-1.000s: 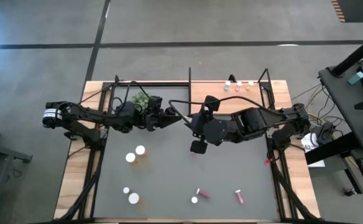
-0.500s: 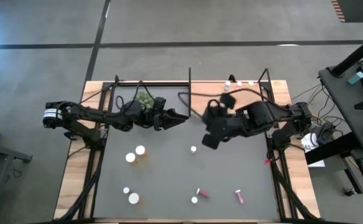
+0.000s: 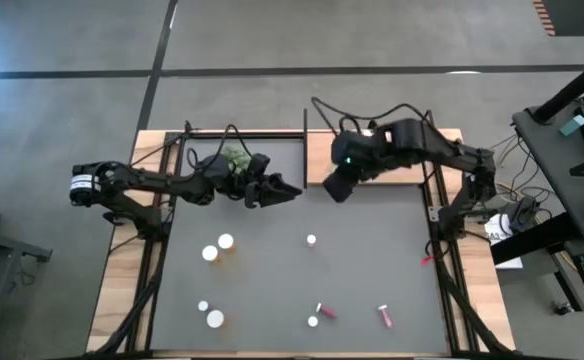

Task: Pick and place medicine bottles onto shelf by color
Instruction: Put the top yellow pill bottle on the shelf aligned with the other yellow pill bottle

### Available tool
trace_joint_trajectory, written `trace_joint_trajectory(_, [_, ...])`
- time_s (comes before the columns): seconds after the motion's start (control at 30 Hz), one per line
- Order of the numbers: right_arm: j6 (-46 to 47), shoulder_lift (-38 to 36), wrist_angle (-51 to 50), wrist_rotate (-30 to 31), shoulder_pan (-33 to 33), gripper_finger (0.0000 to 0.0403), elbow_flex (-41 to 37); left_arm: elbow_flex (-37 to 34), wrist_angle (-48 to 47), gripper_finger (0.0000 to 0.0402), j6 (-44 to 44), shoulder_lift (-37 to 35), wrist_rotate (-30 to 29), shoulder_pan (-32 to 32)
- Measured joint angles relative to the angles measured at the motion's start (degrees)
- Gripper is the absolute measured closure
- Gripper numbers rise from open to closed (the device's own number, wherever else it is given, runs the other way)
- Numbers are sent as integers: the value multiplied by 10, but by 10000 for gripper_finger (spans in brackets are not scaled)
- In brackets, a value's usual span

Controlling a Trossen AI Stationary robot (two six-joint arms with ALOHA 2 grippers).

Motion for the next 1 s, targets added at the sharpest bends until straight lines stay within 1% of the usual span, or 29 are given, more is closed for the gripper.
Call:
trace_joint_trajectory(0.13, [-24,-1,0,0,-54,296,-12,0,0,118,0,0,33,11])
trace_joint_trajectory(0.3, [-30,-1,-1,-1,-125,296,-39,-4,-1,118,0,0,36,21])
trace_joint_trajectory(0.43, [-68,-1,-1,1,-194,296,-62,-4,-1,118,1,0,36,31])
trace_joint_trajectory(0.53, [-97,-1,-1,29,-239,296,-81,-4,-1,118,1,0,36,42])
trace_joint_trajectory(0.63, [-122,-1,17,86,-261,296,-96,-4,-1,118,1,0,35,55])
trace_joint_trajectory(0.67, [-140,-1,27,93,-266,296,-99,-4,-1,118,1,0,35,60])
trace_joint_trajectory(0.77, [-224,-2,81,94,-276,296,-104,-3,0,118,0,0,30,77])
trace_joint_trajectory(0.87, [-290,-2,154,87,-285,296,-110,-2,0,118,0,0,2,89])
trace_joint_trajectory(0.93, [-311,-2,197,66,-297,296,-113,-2,0,118,0,0,-14,98])
trace_joint_trajectory(1.0, [-314,-1,214,29,-320,296,-114,-2,-1,118,0,0,-16,106])
